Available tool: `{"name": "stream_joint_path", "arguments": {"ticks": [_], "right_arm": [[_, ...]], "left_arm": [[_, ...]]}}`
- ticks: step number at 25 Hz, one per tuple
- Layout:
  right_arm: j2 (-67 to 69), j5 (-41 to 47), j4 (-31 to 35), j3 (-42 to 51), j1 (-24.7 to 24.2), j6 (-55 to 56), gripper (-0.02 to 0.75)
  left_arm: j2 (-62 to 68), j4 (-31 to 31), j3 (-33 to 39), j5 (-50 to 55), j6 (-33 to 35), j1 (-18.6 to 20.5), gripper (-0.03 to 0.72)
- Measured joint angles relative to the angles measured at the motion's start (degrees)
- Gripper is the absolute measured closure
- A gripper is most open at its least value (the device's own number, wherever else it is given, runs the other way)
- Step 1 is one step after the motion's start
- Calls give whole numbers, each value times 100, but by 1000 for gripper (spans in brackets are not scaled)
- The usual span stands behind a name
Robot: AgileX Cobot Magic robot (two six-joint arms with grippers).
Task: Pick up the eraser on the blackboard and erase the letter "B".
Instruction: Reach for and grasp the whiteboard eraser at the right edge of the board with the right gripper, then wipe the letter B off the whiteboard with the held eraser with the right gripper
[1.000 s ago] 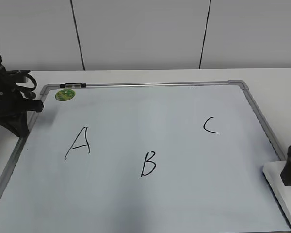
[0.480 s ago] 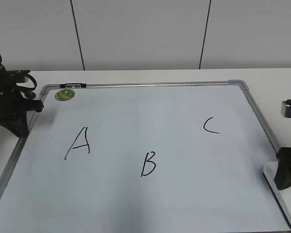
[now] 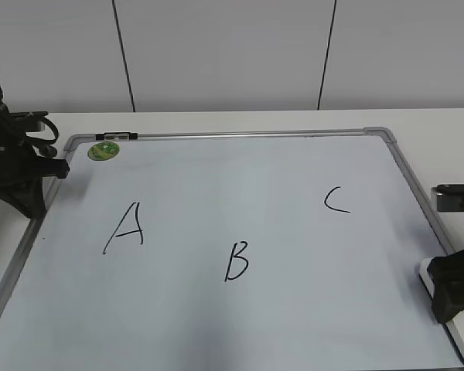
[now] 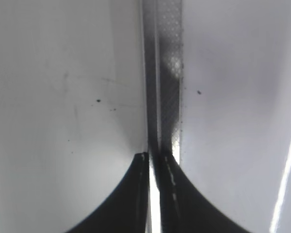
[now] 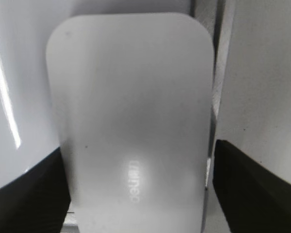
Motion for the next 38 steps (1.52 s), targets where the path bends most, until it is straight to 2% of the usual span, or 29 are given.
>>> {"name": "stream_joint_path", "arguments": {"ticks": [3,6,8,15,18,25,31,38], "right_arm": [[26,-25,0,0,0,0,107],[26,-25,0,-2,3,0,188],[26,-25,0,-13,12,0,212],[26,-25,0,-13,12,0,217],[30,77,195,-37,12,0,217],[52,1243,372,-947,79,-12,218],[451,2001,119,-1982,779,-22,218],[1133,2228,28,-3043,1518,25,218]], "left_arm": [[0,0,0,0,0,0,662],[0,0,0,0,0,0,662],[0,0,0,0,0,0,661],[0,0,0,9,0,0,661],[0,0,0,9,0,0,661],[0,4,0,9,0,0,661],[0,4,0,9,0,0,661],[0,4,0,22,0,0,661]]}}
